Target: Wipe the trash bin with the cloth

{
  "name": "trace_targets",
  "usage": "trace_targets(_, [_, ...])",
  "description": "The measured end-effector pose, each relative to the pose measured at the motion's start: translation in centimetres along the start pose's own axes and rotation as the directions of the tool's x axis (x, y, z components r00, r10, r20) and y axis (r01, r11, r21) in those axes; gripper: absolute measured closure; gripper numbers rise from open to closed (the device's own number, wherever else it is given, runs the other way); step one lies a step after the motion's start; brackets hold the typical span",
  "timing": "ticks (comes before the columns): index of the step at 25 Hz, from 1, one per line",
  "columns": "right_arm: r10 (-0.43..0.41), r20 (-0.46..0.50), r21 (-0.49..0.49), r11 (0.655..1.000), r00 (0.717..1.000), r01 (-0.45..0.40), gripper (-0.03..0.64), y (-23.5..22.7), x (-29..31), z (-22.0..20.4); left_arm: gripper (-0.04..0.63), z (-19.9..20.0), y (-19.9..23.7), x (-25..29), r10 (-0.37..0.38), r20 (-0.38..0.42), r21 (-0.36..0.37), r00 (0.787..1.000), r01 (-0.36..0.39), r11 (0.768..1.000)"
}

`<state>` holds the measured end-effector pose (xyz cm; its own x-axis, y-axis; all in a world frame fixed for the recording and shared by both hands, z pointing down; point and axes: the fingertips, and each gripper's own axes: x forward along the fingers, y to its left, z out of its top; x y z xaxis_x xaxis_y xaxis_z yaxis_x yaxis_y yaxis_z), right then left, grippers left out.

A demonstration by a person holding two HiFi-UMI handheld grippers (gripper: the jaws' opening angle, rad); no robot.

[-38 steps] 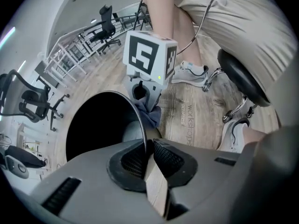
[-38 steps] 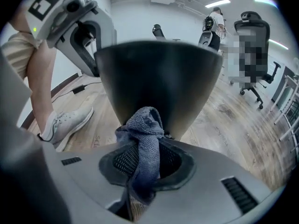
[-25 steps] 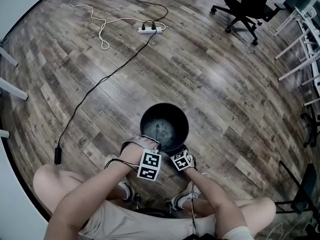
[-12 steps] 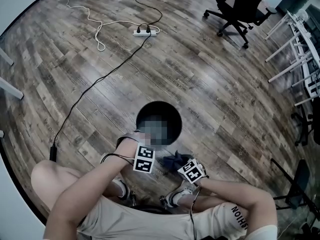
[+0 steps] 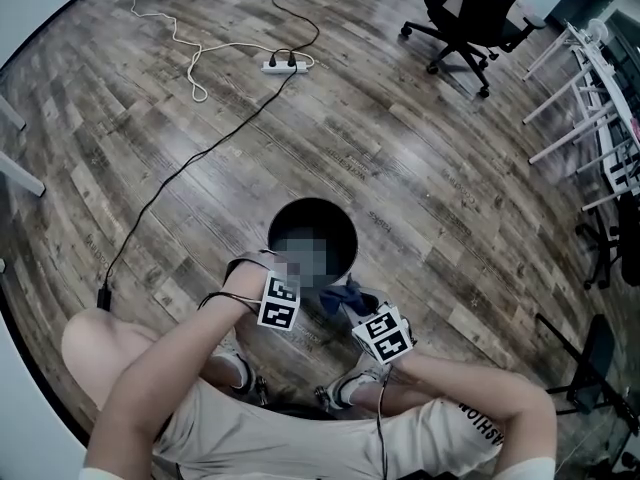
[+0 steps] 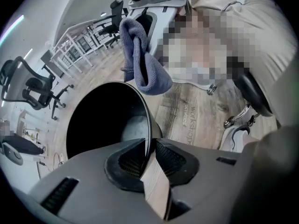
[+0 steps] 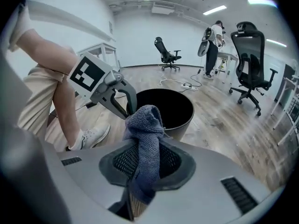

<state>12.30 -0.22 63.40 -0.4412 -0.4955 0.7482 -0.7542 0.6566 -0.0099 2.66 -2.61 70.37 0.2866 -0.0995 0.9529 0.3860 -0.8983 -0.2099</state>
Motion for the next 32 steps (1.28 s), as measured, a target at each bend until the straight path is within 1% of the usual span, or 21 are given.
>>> trace_targets(4, [-0.008,-0.009,-0.020,1.000,1.000,0.008,0.535,-0.8,1.5,-0.4,0.528,0.9,-0.5,0.0,-0.007,0.018,0.009,1.000,0.007,1.000])
trace_targets(9, [-0.013,-0.024,-0.089,0.996,1.000,0.011,0.534,-2.0,3.1,-0.9,0.548,2.6,-1.2,0.1,-0.024,0.059,0.020,0.998,0.023,1.000])
trace_targets(14, [-0.002,-0.068,-0.122,0.993,0.998,-0.006,0.534,-2.3,5.5,-2.6,0.551,2.4,-1.0,0.1,-0.033,0.065,0.011,0.997,0.032,0.999])
trace_targets(18, [-0.004,-0.121,-0.141,0.990,0.993,-0.013,0.534,-2.2,8.3,-5.3,0.552,2.6,-1.0,0.1,-0.036,0.069,0.011,0.997,0.036,0.999])
trace_targets(21, [-0.034,-0.167,-0.157,0.988,0.985,0.007,0.535,-2.5,10.9,-7.8,0.552,2.7,-1.1,0.1,-0.029,0.076,0.012,0.997,0.028,1.000])
trace_targets(27, [-0.063,-0.195,-0.189,0.982,0.979,0.026,0.534,-2.8,16.5,-12.3,0.552,2.5,-1.0,0.1,-0.030,0.079,0.010,0.996,0.029,1.000])
trace_targets(29, [-0.067,-0.241,-0.178,0.984,0.968,0.023,0.534,-3.1,18.2,-14.0,0.552,2.5,-0.9,0.1,-0.031,0.082,0.009,0.996,0.030,0.999])
trace_targets(31, [-0.033,-0.315,-0.116,0.993,0.949,-0.004,0.534,-3.0,19.5,-15.8,0.552,2.8,-0.9,0.1,-0.034,0.085,0.009,0.996,0.033,0.999])
trace_targets(32, [-0.020,-0.337,-0.079,0.997,0.941,-0.007,0.534,-3.0,19.9,-16.4,0.552,3.0,-0.9,0.1,-0.035,0.085,0.008,0.996,0.035,0.999])
